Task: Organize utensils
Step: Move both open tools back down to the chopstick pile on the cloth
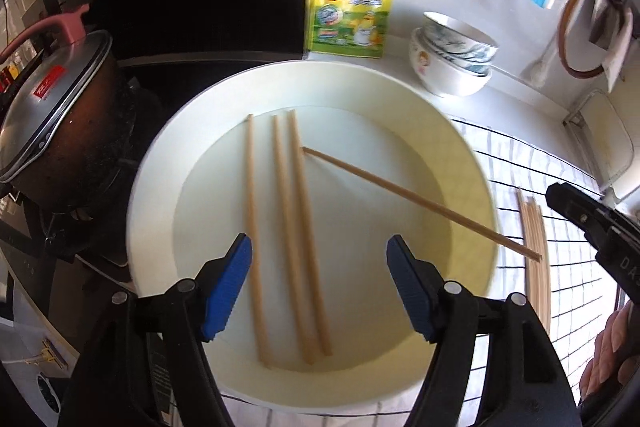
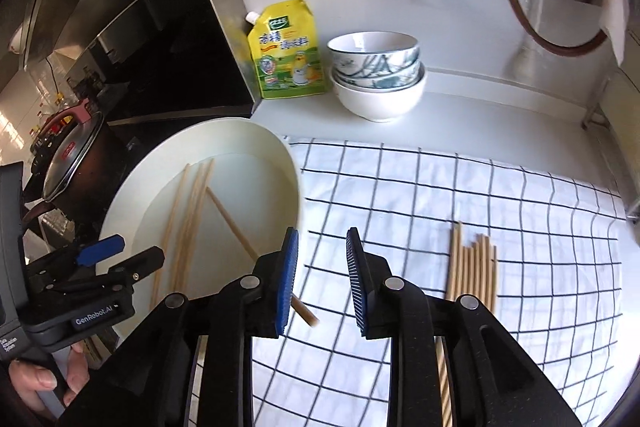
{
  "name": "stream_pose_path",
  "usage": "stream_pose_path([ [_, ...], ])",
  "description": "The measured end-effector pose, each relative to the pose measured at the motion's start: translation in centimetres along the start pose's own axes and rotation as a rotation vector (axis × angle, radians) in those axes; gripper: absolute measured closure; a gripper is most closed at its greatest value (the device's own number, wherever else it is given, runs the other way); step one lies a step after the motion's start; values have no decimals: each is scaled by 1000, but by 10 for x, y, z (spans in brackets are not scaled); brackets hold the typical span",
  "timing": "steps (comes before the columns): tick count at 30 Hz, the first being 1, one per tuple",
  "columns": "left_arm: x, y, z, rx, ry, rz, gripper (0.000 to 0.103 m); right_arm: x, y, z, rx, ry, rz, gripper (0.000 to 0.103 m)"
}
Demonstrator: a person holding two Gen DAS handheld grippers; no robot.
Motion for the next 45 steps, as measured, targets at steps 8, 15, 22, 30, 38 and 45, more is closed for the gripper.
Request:
stream_pose_path([
  [8, -5, 23, 82, -115, -80, 36, 34, -27, 50, 70, -105, -39, -2, 75],
  [15, -21, 37, 150, -210, -144, 40, 31, -57, 79, 126, -179, -79, -27, 71],
  [22, -59, 35, 192, -238, -194, -15, 30, -103, 73, 158, -184, -105, -99, 65],
  [30, -94, 12, 201, -197, -201, -79, 30, -131, 42, 158, -120, -103, -147, 64],
  [38, -105, -4, 198, -160, -177, -98, 30, -138, 27, 156, -129, -47, -164, 64],
  [45, -112, -10, 199, -161, -158, -106, 30, -143, 26, 158, -133, -25, -178, 64],
])
Point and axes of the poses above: each gripper's, at about its wrist camera, not at the fingertips, and y roughly against the way its jaws point, z to its right, x to its top, the point moved 9 cm from there along -y, roughly the way its jaws point, and after that the axes turned 14 degrees about z, right-handed, at the moved point
